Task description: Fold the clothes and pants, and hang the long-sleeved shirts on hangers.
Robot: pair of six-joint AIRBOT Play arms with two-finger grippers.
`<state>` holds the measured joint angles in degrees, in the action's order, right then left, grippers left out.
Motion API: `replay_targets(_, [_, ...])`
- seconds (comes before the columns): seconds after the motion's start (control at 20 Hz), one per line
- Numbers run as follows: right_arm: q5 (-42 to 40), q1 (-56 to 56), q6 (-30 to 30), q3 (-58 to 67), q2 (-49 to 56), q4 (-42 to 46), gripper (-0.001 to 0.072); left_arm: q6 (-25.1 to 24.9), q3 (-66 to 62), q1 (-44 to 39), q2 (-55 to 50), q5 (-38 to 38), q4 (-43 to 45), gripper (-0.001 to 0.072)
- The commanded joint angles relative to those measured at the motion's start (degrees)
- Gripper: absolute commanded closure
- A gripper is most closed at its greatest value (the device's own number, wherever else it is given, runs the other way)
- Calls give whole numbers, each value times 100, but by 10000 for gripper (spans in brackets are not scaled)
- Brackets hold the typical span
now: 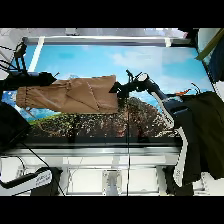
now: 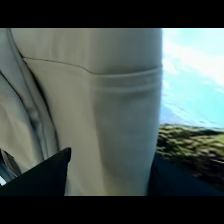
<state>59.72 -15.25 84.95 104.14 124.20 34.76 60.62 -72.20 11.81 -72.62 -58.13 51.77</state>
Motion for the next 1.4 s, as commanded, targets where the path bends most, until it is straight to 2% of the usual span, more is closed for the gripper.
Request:
replay_targets(0.0, [-164, -271, 50, 7, 72, -20, 204, -2, -4, 2, 4, -7, 4, 680])
replay_targets(0.05, [-175, -304, 50, 59, 72, -50, 279, -2, -4, 2, 4, -9, 4, 680])
replay_targets(0.15, [-98, -295, 48, 339, 35, -50, 600, -2, -4, 2, 4, -7, 4, 680])
replay_targets(0.2, [57, -258, 42, 546, -11, -33, 695, -2, -4, 2, 7, -9, 4, 680])
replay_targets(0.4, [1377, 85, 81, 1327, -426, 568, 697, -2, -4, 7, 87, -68, 7, 680])
replay_targets(0.65, [3283, 778, 273, 1305, -1497, 2083, 698, -4, -4, -26, 684, -116, 11, 681])
replay_targets(0.75, [3794, 1054, 267, 1167, -1921, 2492, 698, -2, -4, -120, 933, -149, 9, 681])
replay_targets(0.9, [4170, 1440, 243, 970, -2428, 2771, 698, 0, -4, -601, 1045, -201, 9, 681])
replay_targets(1.05, [4197, 1720, 245, 970, -2800, 2861, 698, 2, -2, -1410, 730, -179, 7, 681])
replay_targets(1.25, [3589, 1449, 249, 970, -2868, 2822, 698, 42, -2, -2802, -492, 608, 4, 681])
replay_targets(1.35, [3204, 1143, 249, 970, -2868, 2796, 698, 321, -4, -3475, -1263, 1182, 2, 681])
